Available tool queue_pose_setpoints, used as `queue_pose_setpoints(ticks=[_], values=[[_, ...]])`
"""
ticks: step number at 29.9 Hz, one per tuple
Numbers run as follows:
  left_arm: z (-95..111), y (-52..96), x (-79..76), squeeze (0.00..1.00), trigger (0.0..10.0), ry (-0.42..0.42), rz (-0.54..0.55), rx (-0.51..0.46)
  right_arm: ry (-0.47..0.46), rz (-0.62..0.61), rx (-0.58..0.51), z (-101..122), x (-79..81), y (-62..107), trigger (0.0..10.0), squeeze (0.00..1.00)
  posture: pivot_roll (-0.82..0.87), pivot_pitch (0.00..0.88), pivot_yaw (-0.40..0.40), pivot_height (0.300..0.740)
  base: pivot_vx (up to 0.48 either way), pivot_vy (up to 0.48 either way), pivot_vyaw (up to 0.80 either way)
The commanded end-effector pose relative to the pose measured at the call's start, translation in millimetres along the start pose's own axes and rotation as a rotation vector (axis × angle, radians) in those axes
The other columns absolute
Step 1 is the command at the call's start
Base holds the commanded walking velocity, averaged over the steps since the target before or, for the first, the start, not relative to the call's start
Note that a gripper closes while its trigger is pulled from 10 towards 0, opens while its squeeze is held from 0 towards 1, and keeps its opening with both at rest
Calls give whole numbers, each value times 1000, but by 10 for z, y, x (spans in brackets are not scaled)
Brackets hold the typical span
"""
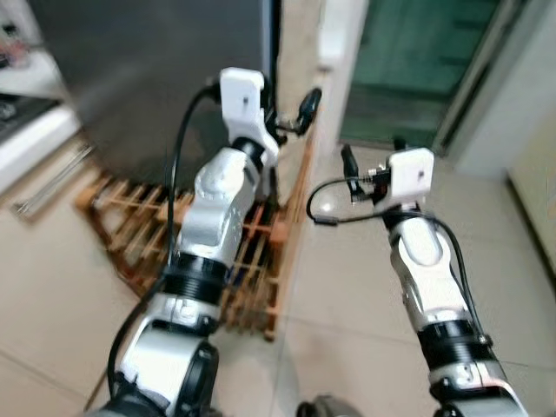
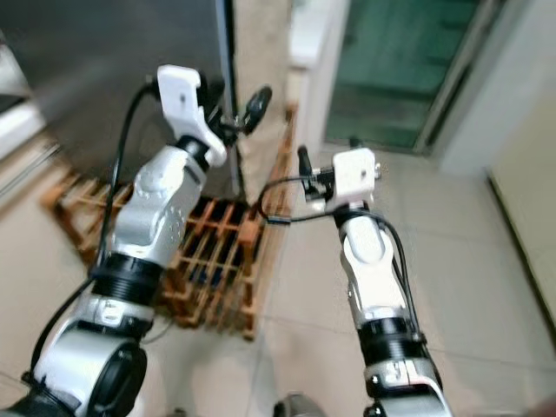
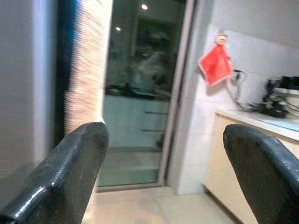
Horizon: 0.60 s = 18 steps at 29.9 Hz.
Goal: Restocking fridge
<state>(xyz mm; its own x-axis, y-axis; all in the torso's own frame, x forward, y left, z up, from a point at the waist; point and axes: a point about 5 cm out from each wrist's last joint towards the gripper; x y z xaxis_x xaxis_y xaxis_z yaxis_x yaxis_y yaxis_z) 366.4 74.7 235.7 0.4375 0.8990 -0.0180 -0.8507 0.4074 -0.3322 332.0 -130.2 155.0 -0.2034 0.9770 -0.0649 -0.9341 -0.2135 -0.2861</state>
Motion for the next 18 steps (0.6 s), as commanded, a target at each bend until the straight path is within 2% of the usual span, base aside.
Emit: queue_pose_setpoints(ticks=[1,18], values=[[48,-34,-21,0,10000,-11,-11,-18,-7,9,-20,39,20,-33,10000,0,-76,0,9,727,0,0,-719],[28,-6,-12,0,10000,-13,2,-20,-3,21,-24,35,11,-15,10000,0,-73,0,-8,727,0,0,0]])
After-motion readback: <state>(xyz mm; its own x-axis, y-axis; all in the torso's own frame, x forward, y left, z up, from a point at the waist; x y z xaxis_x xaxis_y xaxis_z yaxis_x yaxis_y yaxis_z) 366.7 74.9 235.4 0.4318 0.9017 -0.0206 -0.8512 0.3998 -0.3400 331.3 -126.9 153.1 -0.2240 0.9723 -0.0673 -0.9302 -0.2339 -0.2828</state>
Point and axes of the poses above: a point about 5 cm out from each wrist's last joint towards the gripper, its own y axis pointing back from the gripper into the wrist, its own z axis along the axis of the wrist's last joint, x = y × z, and after that the axes turned 4 degrees about -y, right-handed
